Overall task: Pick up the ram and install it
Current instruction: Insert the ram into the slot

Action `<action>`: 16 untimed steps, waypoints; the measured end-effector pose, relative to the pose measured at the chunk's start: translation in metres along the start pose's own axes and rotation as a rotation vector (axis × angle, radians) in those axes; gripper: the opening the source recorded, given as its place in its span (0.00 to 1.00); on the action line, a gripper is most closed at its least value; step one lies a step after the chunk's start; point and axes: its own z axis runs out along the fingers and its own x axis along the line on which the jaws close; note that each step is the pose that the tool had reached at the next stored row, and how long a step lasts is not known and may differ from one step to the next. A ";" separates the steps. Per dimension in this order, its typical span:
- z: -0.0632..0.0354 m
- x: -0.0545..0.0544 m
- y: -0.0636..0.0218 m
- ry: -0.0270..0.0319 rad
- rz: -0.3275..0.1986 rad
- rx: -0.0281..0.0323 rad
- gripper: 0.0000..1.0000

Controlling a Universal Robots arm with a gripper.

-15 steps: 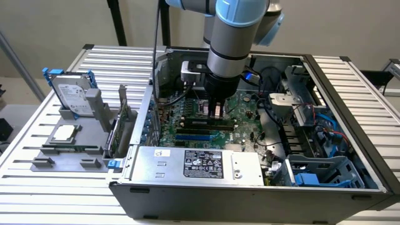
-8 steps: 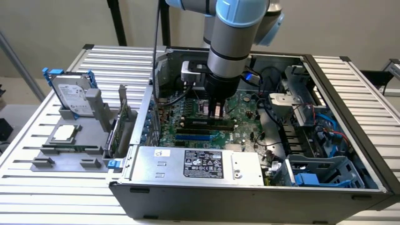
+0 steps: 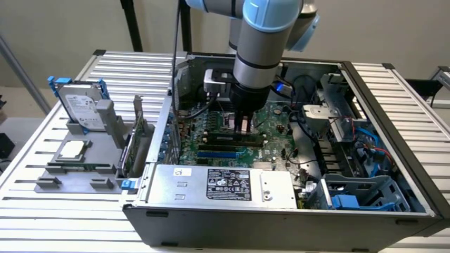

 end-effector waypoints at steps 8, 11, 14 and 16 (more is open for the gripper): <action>0.0023 0.000 -0.0002 0.0003 0.000 0.0001 0.15; 0.0004 0.000 0.0000 -0.0015 0.000 -0.0001 0.28; -0.0088 0.000 0.0006 -0.0044 0.000 -0.0004 0.28; -0.0141 0.000 0.0011 -0.0060 0.000 -0.0005 0.28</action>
